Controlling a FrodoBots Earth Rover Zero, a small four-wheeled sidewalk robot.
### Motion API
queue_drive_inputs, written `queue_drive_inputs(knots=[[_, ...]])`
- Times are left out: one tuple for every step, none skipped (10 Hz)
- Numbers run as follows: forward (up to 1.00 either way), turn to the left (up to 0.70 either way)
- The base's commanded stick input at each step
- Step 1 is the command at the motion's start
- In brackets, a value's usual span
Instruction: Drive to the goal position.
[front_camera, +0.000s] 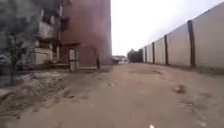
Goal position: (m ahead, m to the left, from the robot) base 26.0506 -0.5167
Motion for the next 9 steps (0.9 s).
queue_drive_inputs(knots=[[0.50, 0.00], [0.50, 0.00], [0.50, 0.00], [0.50, 0.00], [0.50, 0.00], [0.50, 0.00], [0.50, 0.00], [0.50, 0.00], [0.50, 0.00]])
